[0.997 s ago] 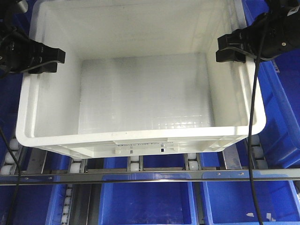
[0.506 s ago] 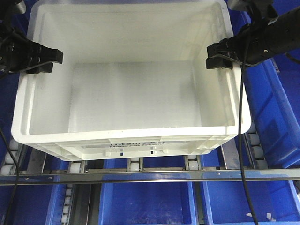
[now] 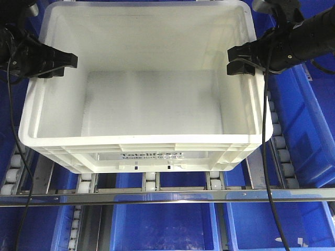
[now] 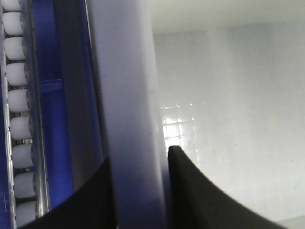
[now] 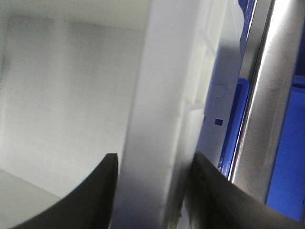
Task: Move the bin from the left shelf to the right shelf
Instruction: 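Lower the held white tote onto the roller slot with both grippers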
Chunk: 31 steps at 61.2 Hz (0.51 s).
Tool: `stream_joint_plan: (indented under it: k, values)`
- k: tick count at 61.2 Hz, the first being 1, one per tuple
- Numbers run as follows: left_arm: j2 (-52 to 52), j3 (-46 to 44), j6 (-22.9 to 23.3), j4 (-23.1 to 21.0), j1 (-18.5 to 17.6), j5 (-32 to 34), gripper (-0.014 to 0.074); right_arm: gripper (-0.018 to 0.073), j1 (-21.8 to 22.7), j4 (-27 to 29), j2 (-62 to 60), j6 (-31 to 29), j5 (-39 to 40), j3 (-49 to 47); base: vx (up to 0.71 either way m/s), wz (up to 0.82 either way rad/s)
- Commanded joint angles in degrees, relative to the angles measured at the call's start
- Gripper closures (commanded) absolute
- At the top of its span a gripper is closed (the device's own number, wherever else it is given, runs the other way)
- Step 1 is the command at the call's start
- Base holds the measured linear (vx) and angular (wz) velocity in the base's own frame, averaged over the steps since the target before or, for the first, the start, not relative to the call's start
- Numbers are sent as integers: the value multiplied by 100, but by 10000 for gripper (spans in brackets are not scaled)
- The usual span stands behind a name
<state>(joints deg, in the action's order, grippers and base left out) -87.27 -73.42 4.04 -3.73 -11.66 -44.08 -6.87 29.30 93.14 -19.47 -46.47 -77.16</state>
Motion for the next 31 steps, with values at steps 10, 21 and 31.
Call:
stream_joint_plan:
  k: [10, 21, 31]
  values:
    - [125, -134, -171, 78, 14, 243, 603, 559, 28, -33, -204, -277, 130, -173, 0, 0]
    - [125, -134, -176, 78, 14, 363, 571, 524, 28, -27, -204, -282, 135, -173, 0, 0]
    - [125, -134, -189, 185, 14, 388, 460, 411, 28, -27, -204, -282, 140, -173, 0, 0]
